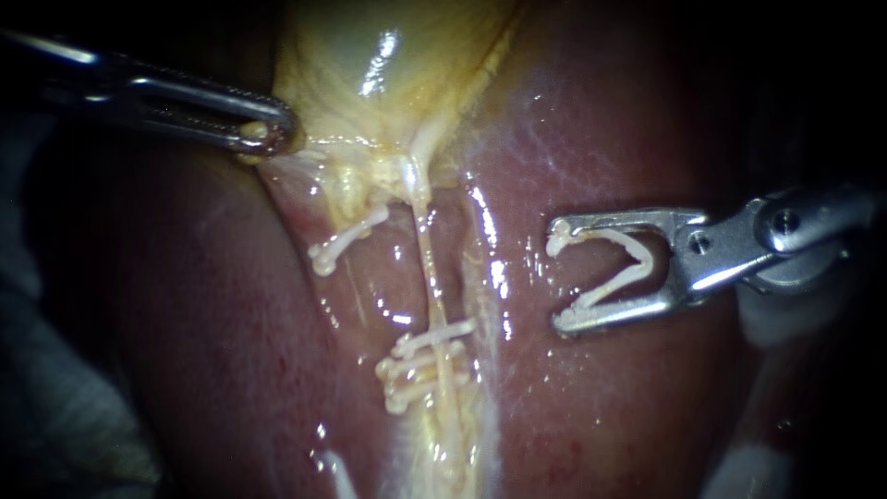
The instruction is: Clipping second clip right tube
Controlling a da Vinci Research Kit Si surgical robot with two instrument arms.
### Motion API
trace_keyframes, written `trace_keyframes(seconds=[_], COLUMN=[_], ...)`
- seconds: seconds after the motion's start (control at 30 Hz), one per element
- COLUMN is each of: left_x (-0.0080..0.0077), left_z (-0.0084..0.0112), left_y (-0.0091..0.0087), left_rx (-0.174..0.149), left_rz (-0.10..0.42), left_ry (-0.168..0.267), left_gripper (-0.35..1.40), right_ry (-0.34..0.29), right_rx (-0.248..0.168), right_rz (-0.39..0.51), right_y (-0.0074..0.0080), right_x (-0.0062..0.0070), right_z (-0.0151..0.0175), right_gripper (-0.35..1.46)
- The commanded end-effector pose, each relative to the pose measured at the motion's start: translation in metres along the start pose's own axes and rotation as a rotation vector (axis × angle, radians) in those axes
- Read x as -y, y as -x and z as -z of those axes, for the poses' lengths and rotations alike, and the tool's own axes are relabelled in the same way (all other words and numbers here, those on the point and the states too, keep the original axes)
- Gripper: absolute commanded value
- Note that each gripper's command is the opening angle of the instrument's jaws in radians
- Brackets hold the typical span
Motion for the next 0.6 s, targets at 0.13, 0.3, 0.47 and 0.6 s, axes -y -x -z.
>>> trace_keyframes(seconds=[0.13, 0.3, 0.47, 0.6], left_x=[-0.0002, -0.0003, -0.0003, -0.0004], left_z=[-0.0004, -0.0004, -0.0004, -0.0004], left_y=[-0.0001, -0.0001, -0.0001, -0.0001], left_rx=[-0.002, -0.002, -0.002, -0.002], left_rz=[0.007, 0.008, 0.008, 0.008], left_ry=[-0.003, -0.003, -0.004, -0.004], left_gripper=[-0.35, -0.35, -0.35, -0.35], right_ry=[-0.059, -0.087, -0.099, -0.107], right_rx=[-0.018, -0.02, -0.021, -0.021], right_rz=[-0.125, -0.336, -0.472, -0.549], right_y=[-0.0003, -0.0003, 0.0012, 0.0029], right_x=[-0.0005, -0.0016, -0.0026, -0.0032], right_z=[-0.0013, -0.0035, -0.0059, -0.0077], right_gripper=[0.49, 0.49, 0.5, 0.5])
